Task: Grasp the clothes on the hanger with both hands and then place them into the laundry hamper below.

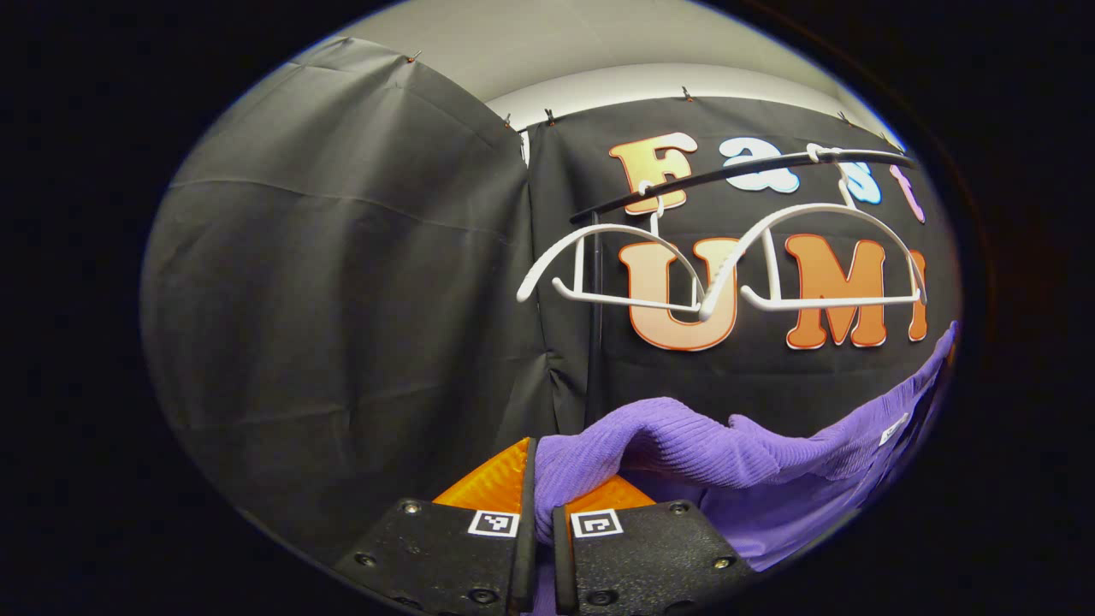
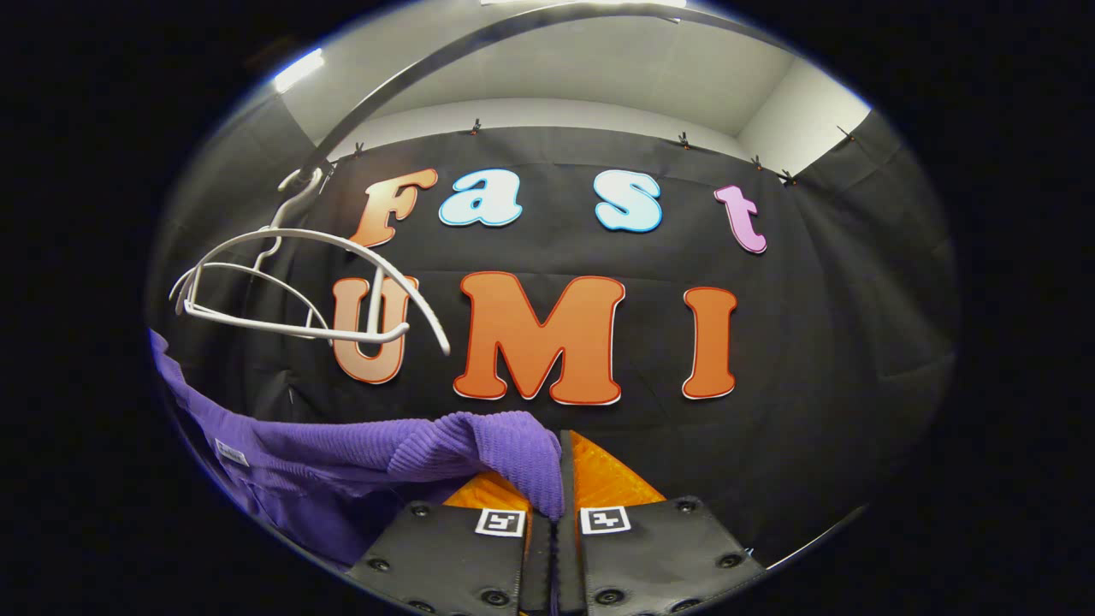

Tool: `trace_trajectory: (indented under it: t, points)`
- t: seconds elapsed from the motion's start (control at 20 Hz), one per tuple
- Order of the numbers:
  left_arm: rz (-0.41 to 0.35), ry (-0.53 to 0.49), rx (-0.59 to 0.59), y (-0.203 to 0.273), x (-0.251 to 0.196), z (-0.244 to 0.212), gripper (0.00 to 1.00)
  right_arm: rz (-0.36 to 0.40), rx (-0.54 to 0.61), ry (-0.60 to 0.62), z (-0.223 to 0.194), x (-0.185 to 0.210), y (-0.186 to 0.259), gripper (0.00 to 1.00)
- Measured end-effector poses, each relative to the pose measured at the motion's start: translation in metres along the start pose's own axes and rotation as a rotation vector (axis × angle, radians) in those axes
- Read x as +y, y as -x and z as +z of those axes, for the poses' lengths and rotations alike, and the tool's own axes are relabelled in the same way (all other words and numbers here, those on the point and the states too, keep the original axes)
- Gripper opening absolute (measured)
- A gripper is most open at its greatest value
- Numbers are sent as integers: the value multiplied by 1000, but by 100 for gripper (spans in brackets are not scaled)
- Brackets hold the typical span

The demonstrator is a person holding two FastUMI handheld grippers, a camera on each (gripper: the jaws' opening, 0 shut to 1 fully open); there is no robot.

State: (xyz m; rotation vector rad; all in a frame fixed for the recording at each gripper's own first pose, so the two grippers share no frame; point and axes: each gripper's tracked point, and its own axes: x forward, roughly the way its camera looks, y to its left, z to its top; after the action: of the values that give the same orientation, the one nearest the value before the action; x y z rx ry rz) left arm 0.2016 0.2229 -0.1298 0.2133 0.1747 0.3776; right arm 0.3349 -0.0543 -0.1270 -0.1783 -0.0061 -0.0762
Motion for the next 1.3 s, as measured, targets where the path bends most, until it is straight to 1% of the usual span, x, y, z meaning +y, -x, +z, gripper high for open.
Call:
trace_trajectory:
  t: [0.05, 0.1, 0.2, 0.35, 0.4, 0.45, 0.65, 0.75, 1.0, 1.05, 1.1, 1.15, 1.2, 1.25, 1.3]
  points:
    - [-1, -7, 4, 5, 0, -2, 7, 4, 14, 5, -3, 2, 6, 5]
    - [-4, -11, 8, 8, 0, -6, 11, 10, 26, 10, -7, 4, 12, 5]
    - [-17, -13, 21, 19, -4, -14, 11, 33, 50, 14, -10, 15, 22, 5]
    - [-61, -12, 67, 30, -16, -33, 11, 93, 89, 18, -24, 40, 37, 5]
    - [-77, -10, 88, 35, -21, -41, 7, 115, 104, 23, -31, 49, 42, 5]
    - [-95, -6, 108, 37, -27, -50, 9, 139, 122, 27, -36, 60, 45, 10]
    - [-170, 7, 198, 48, -57, -87, 9, 234, 208, 14, -65, 100, 66, 10]
    - [-209, 15, 254, 54, -70, -108, 9, 286, 268, 12, -77, 122, 79, 10]
    - [-310, 33, 429, 79, -106, -168, 10, 410, 452, -12, -135, 169, 110, 10]
    - [-330, 39, 465, 84, -113, -179, 9, 425, 492, -8, -149, 174, 118, 6]
    - [-349, 49, 503, 90, -121, -188, 10, 441, 535, -13, -160, 179, 125, 11]
    - [-366, 59, 545, 96, -126, -200, 10, 462, 576, -25, -171, 189, 131, 11]
    - [-379, 69, 590, 103, -132, -210, 12, 480, 617, -35, -182, 196, 136, 11]
    - [-386, 75, 636, 108, -135, -218, 10, 489, 653, -38, -191, 197, 144, 11]
    - [-390, 85, 669, 112, -138, -226, 11, 494, 687, -33, -201, 199, 149, 6]
